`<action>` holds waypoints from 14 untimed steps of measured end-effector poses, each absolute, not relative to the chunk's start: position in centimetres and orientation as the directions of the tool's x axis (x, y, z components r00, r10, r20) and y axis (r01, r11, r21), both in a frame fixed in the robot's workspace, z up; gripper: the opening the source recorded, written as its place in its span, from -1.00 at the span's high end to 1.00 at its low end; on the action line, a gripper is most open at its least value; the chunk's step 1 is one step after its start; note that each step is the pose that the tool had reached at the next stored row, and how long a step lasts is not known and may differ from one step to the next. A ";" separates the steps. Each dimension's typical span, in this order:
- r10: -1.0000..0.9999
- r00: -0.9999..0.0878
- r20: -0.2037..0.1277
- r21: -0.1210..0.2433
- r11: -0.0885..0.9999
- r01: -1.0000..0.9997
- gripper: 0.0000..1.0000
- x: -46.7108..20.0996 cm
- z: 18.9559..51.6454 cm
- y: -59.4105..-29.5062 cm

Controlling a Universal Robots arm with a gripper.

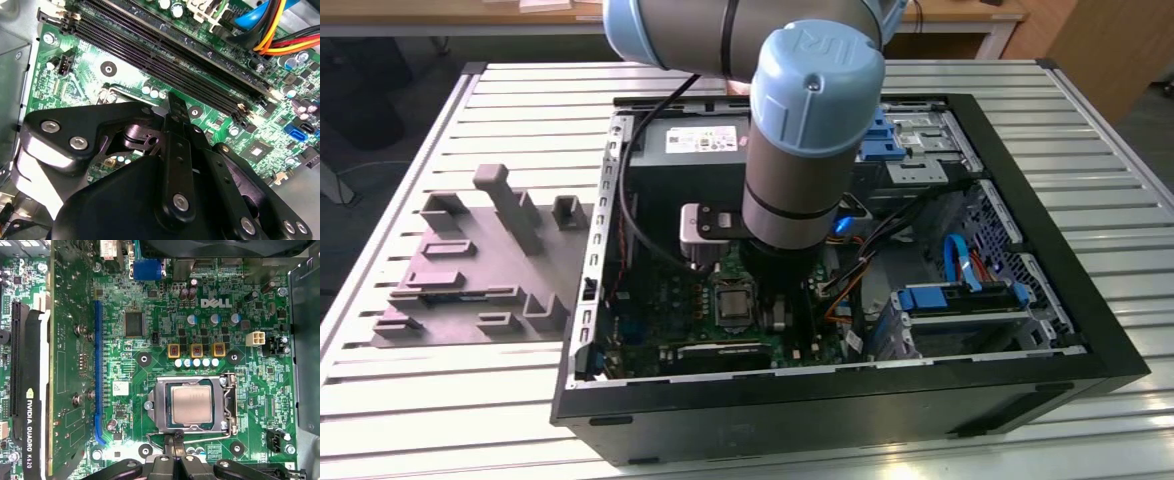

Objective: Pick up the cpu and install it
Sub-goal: 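Install the first cpu locking lever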

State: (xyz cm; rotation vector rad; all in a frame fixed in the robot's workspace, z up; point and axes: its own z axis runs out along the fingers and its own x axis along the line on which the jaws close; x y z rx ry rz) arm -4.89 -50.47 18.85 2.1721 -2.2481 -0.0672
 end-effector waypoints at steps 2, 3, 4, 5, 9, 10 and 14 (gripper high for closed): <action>-0.999 -0.033 -0.020 0.041 0.032 -0.999 0.79 -4.9 18.8 -50.5; -0.999 -0.032 -0.020 0.041 0.031 -0.999 0.79 -4.9 18.8 -50.5; -0.999 -0.030 -0.020 0.041 0.030 -0.999 0.79 -4.9 18.8 -50.5; -0.999 -0.030 -0.020 0.041 0.029 -0.999 0.79 -4.9 18.8 -50.5; -0.999 -0.030 -0.020 0.041 0.029 -0.999 0.79 -4.9 18.9 -50.5; -0.999 -0.030 -0.021 0.041 0.029 -0.999 0.79 -4.9 19.0 -50.4; -0.999 -0.030 -0.020 0.041 0.029 -0.999 0.79 -4.9 20.0 -50.5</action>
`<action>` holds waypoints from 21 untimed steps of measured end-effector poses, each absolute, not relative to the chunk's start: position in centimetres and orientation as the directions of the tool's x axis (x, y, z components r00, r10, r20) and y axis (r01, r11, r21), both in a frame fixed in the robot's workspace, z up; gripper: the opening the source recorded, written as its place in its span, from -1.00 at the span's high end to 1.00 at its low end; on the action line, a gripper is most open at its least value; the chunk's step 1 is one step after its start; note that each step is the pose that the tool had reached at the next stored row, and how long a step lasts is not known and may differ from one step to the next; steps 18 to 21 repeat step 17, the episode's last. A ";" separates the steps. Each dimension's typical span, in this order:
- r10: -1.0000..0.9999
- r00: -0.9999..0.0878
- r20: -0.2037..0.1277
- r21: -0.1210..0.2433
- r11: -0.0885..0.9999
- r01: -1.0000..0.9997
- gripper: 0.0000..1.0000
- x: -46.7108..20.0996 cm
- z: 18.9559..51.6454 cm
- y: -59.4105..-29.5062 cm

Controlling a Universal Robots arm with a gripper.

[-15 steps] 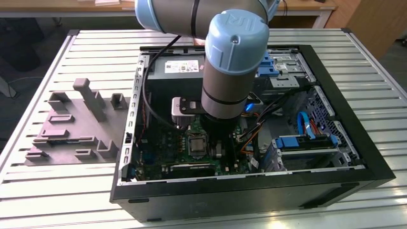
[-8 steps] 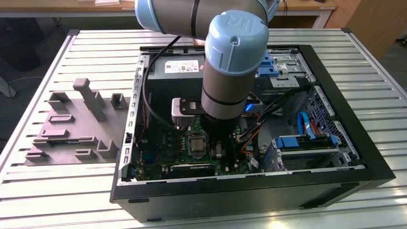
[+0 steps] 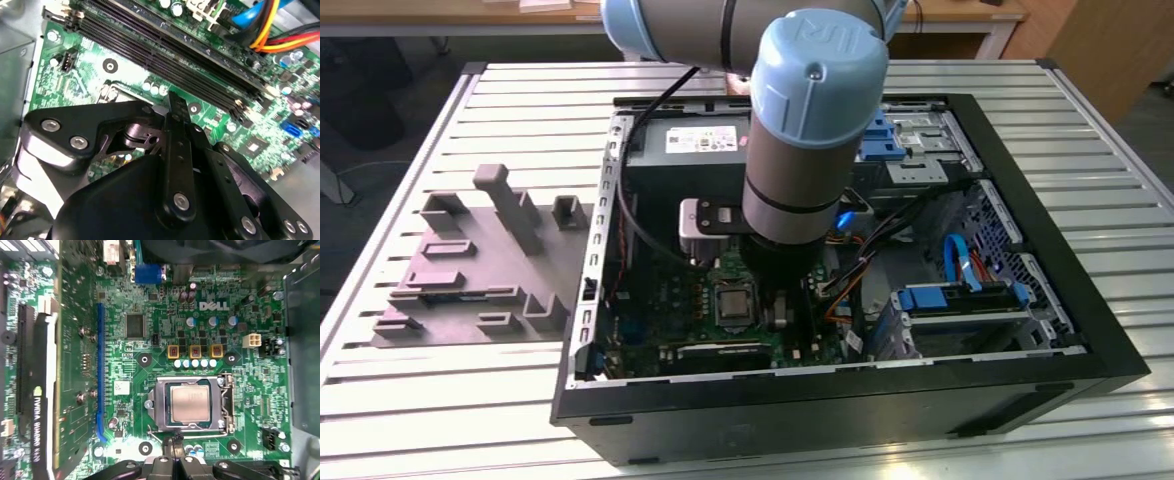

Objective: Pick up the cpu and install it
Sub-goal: 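Install the first cpu locking lever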

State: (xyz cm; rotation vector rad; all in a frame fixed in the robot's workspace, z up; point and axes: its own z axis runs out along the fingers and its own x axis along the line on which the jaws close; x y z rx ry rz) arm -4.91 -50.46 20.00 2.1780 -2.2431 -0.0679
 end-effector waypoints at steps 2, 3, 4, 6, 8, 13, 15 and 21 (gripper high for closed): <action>-0.999 -0.030 -0.020 0.041 0.029 -0.999 0.79 -4.9 20.5 -50.5; -0.999 -0.030 -0.020 0.041 0.029 -0.999 0.79 -4.9 20.8 -50.5; -0.999 -0.030 -0.020 0.041 0.029 -0.999 0.79 -4.9 21.1 -50.5; -0.999 -0.030 -0.020 0.041 0.029 -0.999 0.79 -4.9 21.7 -50.5; -0.999 -0.030 -0.020 0.041 0.029 -0.999 0.79 -4.9 22.3 -50.5; -0.999 -0.030 -0.020 0.041 0.029 -0.999 0.79 -4.9 22.9 -50.5; -0.999 -0.030 -0.020 0.041 0.029 -0.999 0.79 -4.9 22.9 -50.5; -0.999 -0.030 -0.020 0.041 0.029 -0.999 0.79 -4.9 23.0 -50.5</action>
